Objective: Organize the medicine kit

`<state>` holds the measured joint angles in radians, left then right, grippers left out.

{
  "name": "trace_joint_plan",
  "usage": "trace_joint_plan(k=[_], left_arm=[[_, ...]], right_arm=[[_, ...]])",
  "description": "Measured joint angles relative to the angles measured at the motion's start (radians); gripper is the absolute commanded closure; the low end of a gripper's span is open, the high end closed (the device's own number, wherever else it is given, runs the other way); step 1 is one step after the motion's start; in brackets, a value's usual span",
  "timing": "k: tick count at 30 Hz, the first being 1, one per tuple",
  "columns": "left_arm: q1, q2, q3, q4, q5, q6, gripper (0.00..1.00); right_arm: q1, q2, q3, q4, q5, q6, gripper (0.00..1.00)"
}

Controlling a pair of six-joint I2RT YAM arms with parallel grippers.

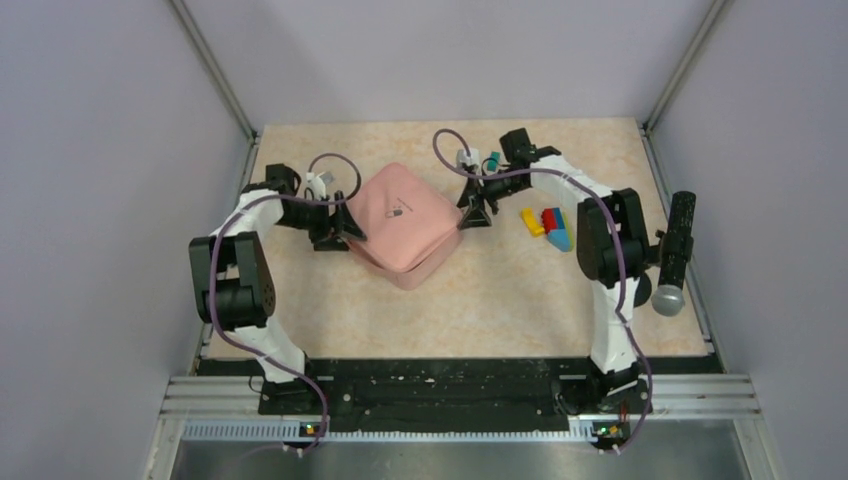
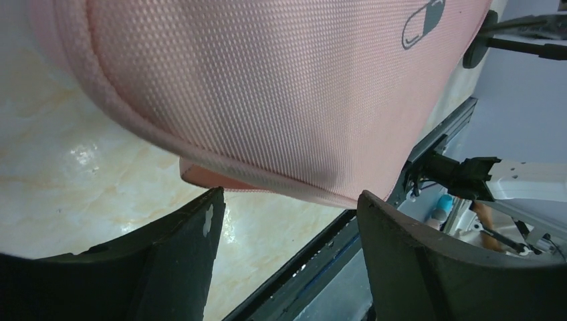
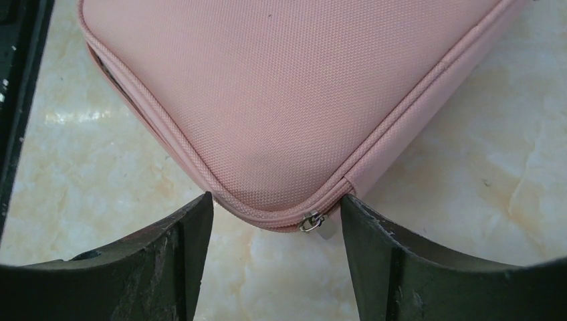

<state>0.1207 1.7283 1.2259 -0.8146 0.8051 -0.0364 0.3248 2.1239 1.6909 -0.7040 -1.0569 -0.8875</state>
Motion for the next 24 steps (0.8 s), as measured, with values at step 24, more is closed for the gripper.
trace_joint_plan(k=[24], left_arm=[[-0.014, 0.250, 0.349, -0.028, -0.111, 0.095, 0.27]], right_arm=[[0.113, -0.232, -0.379, 0.057, 0.100, 0.038, 0.37]])
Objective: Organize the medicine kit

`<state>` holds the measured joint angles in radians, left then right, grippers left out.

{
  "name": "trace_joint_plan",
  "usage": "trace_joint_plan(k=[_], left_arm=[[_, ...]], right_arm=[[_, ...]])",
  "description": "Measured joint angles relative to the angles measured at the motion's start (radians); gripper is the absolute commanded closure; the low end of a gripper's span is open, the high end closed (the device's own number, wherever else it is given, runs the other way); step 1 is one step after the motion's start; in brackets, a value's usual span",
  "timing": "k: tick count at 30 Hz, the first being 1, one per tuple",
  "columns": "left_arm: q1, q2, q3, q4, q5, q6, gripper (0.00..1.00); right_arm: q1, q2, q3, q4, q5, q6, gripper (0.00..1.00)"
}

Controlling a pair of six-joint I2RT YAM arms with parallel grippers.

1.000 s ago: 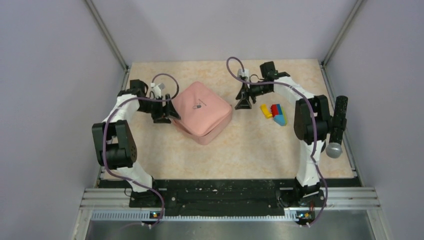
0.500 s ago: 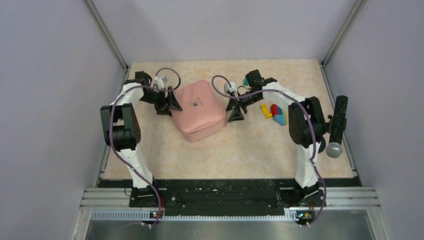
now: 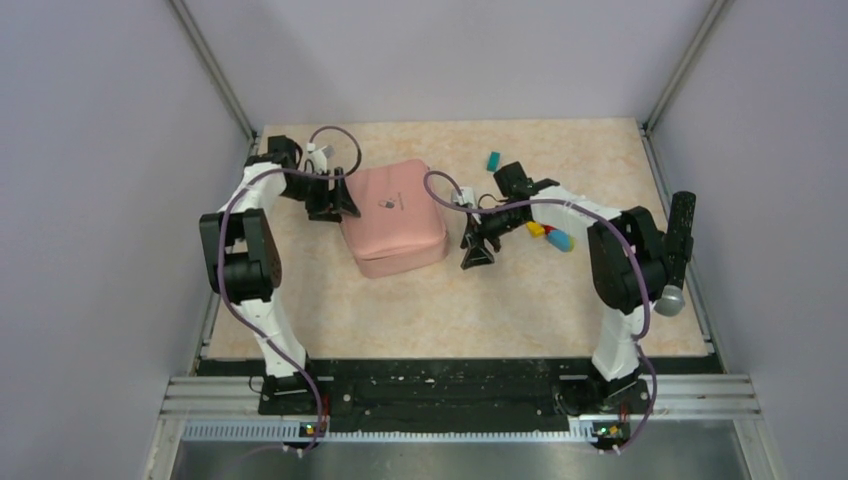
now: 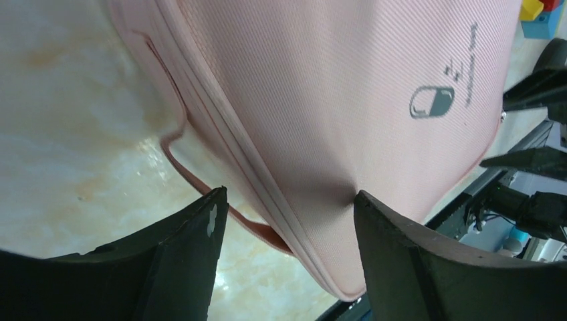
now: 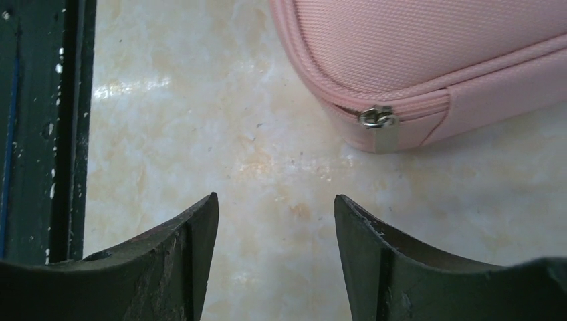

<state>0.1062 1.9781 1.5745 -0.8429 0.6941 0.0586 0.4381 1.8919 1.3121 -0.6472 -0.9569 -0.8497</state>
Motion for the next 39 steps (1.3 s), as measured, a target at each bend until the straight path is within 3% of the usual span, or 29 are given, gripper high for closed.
trace_joint_plan(k=[6, 11, 17, 22, 29, 35, 39], left_arm=[[0.002, -0.124, -0.071, -0.006, 0.000, 0.009, 0.26], [0.005, -0.200, -0.071, -0.036, 0.029, 0.058, 0.26], [0.010, -0.211, -0.071, -0.093, 0.043, 0.099, 0.26], [0.010, -0.214, -0.072, -0.108, 0.046, 0.106, 0.26], [0.010, -0.220, -0.092, -0.107, 0.046, 0.105, 0.27], [0.010, -0.220, -0.107, -0.100, 0.046, 0.097, 0.27], [0.010, -0.220, -0.113, -0.093, 0.047, 0.091, 0.27]], right_arm=[[-0.001, 0.020, 0.014, 0.128, 0.043, 0.113, 0.37], [-0.003, 0.101, 0.101, 0.169, 0.022, 0.131, 0.45], [-0.003, 0.182, 0.187, 0.171, -0.032, 0.136, 0.59], [-0.003, 0.194, 0.209, 0.149, -0.059, 0.116, 0.83], [-0.002, 0.164, 0.154, 0.208, -0.040, 0.096, 0.95], [0.005, -0.013, -0.098, 0.496, 0.114, 0.148, 0.93], [0.005, -0.050, -0.135, 0.566, 0.173, 0.186, 0.84]])
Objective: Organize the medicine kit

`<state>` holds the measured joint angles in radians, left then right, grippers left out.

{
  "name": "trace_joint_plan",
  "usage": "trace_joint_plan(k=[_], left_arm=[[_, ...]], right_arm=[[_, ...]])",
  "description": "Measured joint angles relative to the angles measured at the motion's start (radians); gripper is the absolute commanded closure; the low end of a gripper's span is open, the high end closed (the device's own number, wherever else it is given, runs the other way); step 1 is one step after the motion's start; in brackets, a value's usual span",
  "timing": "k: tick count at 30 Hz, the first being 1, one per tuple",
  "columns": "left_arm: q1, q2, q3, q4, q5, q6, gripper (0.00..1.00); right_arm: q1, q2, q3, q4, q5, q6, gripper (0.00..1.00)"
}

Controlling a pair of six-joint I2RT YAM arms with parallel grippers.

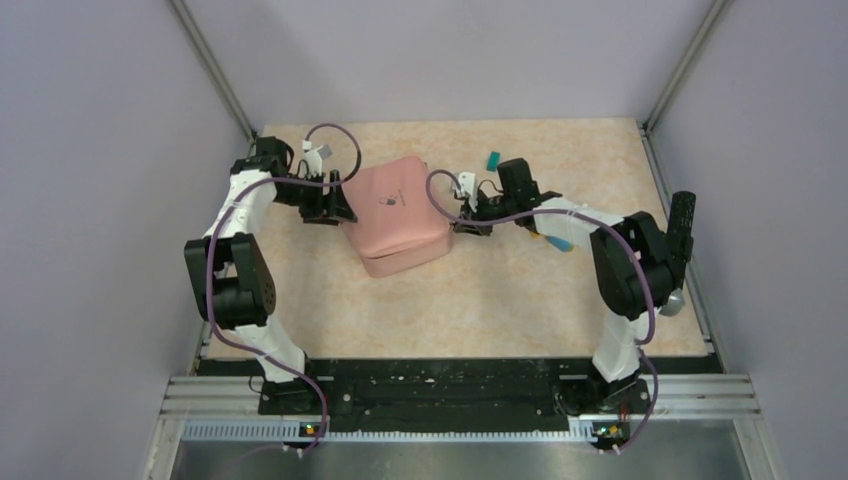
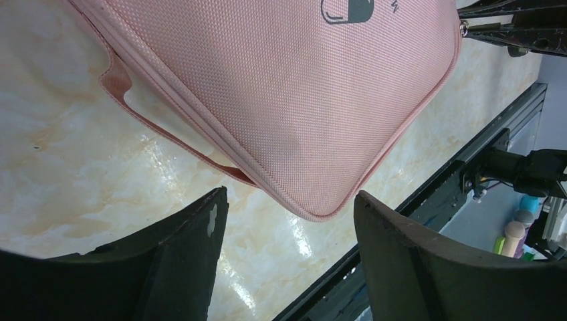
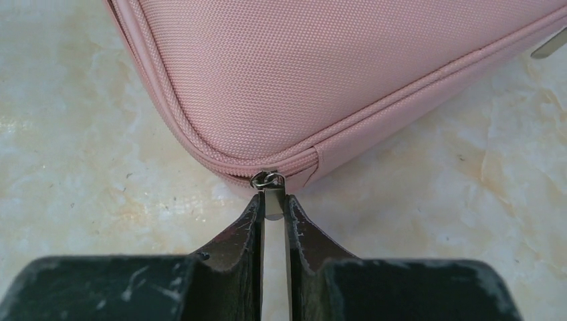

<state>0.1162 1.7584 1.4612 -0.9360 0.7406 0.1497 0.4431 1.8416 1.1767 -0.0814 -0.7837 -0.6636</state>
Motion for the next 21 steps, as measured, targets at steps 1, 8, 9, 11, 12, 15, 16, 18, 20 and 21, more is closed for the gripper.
trace_joint_plan(k=[1, 8, 9, 11, 12, 15, 16, 18, 20, 21], left_arm=[[0.000, 0.000, -0.001, 0.002, 0.000, -0.002, 0.27], [0.000, 0.000, -0.004, 0.014, 0.003, -0.014, 0.27], [0.000, 0.000, -0.005, 0.016, 0.003, -0.014, 0.27], [0.000, 0.000, -0.005, 0.017, 0.004, -0.016, 0.27], [0.000, 0.000, -0.005, 0.017, 0.004, -0.016, 0.27], [0.000, 0.000, -0.010, 0.018, 0.004, -0.015, 0.27], [0.000, 0.000, -0.011, 0.018, 0.003, -0.015, 0.27], [0.000, 0.000, -0.014, 0.016, 0.003, -0.011, 0.27], [0.000, -0.002, -0.014, 0.015, 0.003, -0.004, 0.27], [0.000, -0.003, -0.014, 0.014, 0.003, 0.000, 0.27]], right_arm=[[0.000, 0.000, 0.000, 0.007, 0.005, 0.007, 0.80], [0.000, 0.000, 0.055, -0.105, -0.078, -0.010, 0.61], [0.000, 0.001, 0.080, -0.148, -0.097, -0.021, 0.60], [0.000, 0.014, 0.160, -0.262, -0.152, -0.056, 0.60], [-0.001, 0.026, 0.201, -0.311, -0.176, -0.075, 0.60], [-0.010, 0.079, 0.319, -0.446, -0.248, -0.127, 0.61], [-0.016, 0.102, 0.352, -0.491, -0.270, -0.148, 0.62], [-0.030, 0.151, 0.412, -0.575, -0.300, -0.187, 0.63], [-0.053, 0.205, 0.464, -0.647, -0.312, -0.228, 0.63], [-0.063, 0.225, 0.476, -0.670, -0.311, -0.245, 0.63]])
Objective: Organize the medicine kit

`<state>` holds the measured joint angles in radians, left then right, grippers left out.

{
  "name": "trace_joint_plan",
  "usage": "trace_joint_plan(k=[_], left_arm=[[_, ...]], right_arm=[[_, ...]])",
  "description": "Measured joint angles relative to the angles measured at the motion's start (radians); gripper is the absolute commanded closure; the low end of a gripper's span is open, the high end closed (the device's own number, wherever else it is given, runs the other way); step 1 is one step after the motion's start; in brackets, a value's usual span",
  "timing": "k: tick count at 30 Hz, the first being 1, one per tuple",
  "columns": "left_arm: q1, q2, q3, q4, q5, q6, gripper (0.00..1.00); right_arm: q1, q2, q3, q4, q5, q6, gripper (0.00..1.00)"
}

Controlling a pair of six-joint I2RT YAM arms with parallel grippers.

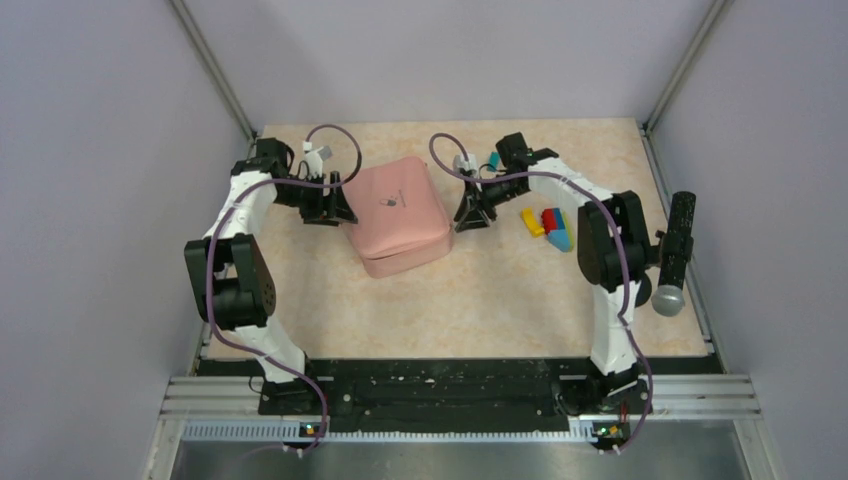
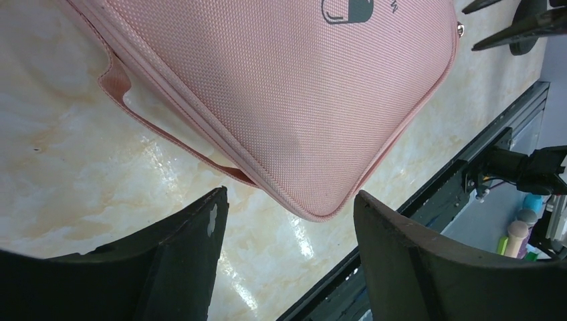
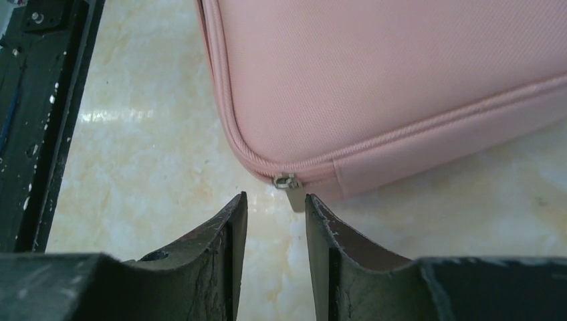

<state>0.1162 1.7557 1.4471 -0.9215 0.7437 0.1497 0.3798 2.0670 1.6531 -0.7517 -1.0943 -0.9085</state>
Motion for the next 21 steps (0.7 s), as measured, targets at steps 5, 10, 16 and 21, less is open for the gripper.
trace_joint_plan(k=[5, 10, 16, 21], left_arm=[[0.000, -0.009, 0.000, -0.011, 0.000, 0.014, 0.27], [0.000, -0.015, 0.000, -0.025, -0.005, 0.030, 0.27], [0.000, -0.018, -0.004, -0.028, -0.016, 0.040, 0.27], [0.000, -0.020, -0.011, -0.031, -0.030, 0.045, 0.27]], right_arm=[[-0.037, 0.071, 0.037, -0.081, 0.006, -0.059, 0.63], [-0.044, 0.101, 0.078, -0.110, 0.007, -0.086, 0.63], [-0.037, 0.153, 0.135, -0.111, 0.001, -0.095, 0.64], [-0.016, 0.179, 0.166, -0.119, 0.001, -0.095, 0.63]])
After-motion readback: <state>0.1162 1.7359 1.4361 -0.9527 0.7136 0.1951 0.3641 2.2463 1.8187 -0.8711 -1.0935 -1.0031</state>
